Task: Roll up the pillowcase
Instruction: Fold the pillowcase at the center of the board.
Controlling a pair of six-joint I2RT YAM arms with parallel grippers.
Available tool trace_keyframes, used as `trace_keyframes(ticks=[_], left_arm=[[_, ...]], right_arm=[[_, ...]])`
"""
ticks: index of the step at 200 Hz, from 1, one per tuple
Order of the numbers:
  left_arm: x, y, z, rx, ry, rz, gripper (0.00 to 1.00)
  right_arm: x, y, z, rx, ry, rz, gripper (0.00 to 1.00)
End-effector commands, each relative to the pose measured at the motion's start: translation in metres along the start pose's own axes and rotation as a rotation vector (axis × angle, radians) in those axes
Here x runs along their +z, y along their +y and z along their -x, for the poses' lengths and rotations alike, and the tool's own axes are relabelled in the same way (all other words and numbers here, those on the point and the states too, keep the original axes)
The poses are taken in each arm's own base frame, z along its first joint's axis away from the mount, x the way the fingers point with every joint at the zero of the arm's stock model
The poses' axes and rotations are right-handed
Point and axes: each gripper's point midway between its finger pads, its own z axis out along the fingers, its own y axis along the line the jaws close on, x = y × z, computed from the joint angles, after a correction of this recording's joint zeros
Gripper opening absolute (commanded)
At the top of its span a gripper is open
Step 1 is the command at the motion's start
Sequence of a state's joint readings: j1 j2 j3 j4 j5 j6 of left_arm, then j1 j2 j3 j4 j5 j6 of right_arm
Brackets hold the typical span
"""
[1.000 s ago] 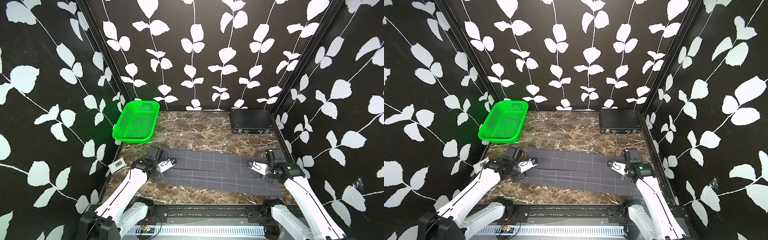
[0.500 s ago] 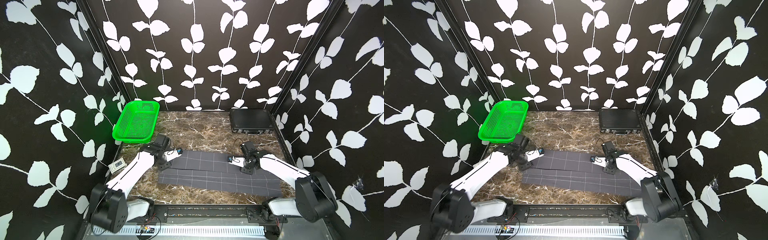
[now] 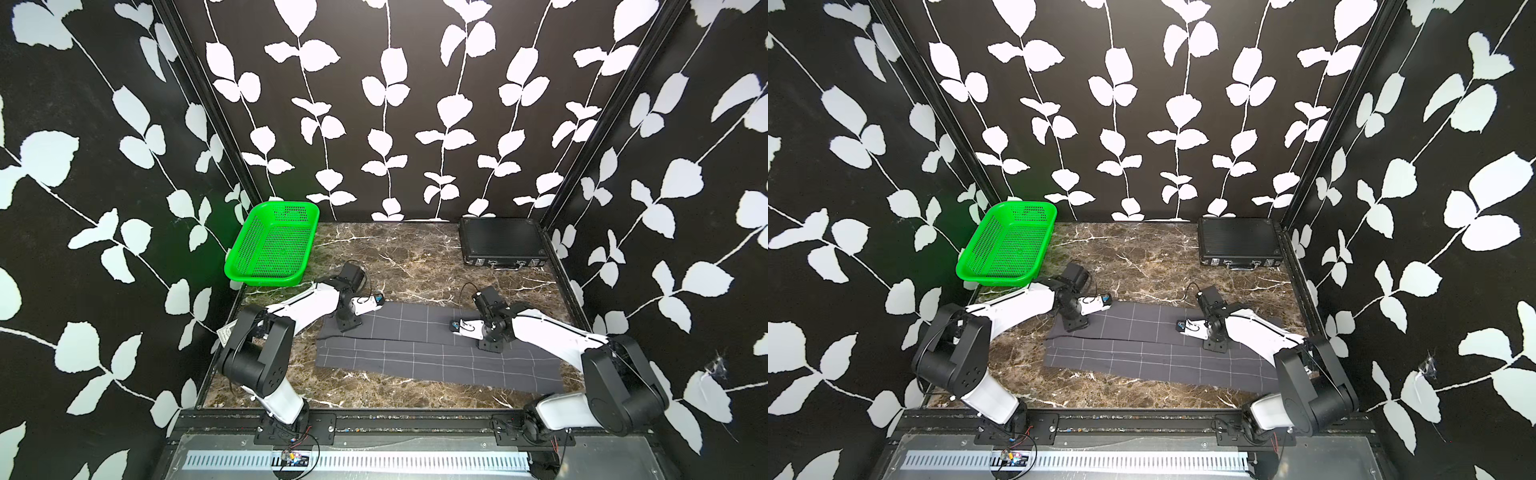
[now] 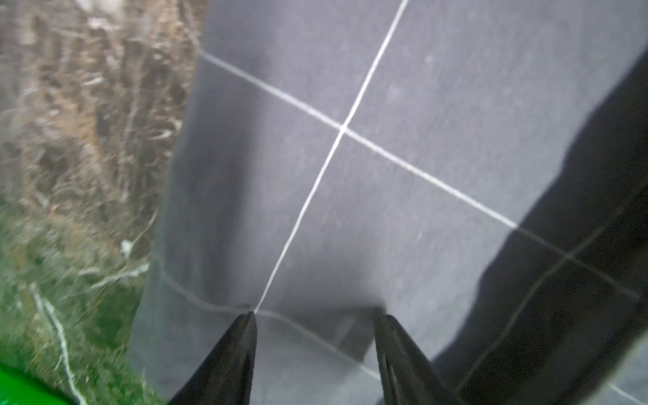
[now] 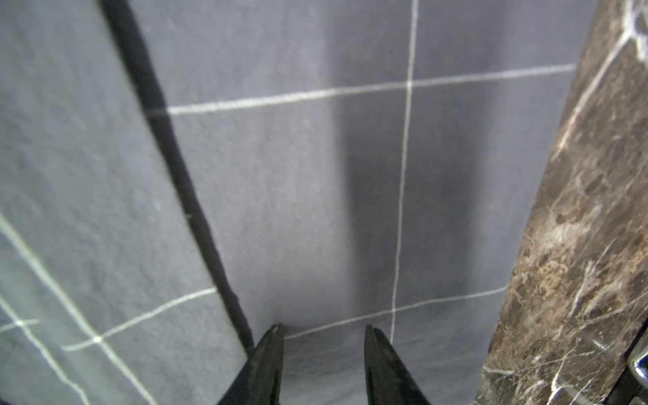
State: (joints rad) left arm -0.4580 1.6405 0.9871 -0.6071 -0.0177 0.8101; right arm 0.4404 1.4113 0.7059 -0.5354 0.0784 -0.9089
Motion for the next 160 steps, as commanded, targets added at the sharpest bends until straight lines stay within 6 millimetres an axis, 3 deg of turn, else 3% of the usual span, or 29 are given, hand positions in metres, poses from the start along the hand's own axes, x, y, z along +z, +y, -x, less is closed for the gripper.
trace_keyframes(ticks=[1, 128, 144, 160], left_arm=[[0.002, 0.004, 0.005, 0.030, 0.010, 0.011, 0.56], [0.015, -0.007, -0.015, 0.020, 0.094, -0.017, 0.57], [0.007, -0.003, -0.011, 0.000, 0.081, -0.006, 0.57], [-0.005, -0.003, -0.003, -0.030, 0.044, 0.006, 0.57]], right_arm=[[0.006, 0.021, -0.003, -0.051, 0.016, 0.045, 0.41], [-0.020, 0.088, 0.012, -0.224, -0.064, 0.140, 0.42], [-0.032, 0.080, 0.029, -0.169, -0.134, 0.104, 0.42], [-0.048, 0.050, 0.058, -0.062, -0.241, -0.006, 0.42]])
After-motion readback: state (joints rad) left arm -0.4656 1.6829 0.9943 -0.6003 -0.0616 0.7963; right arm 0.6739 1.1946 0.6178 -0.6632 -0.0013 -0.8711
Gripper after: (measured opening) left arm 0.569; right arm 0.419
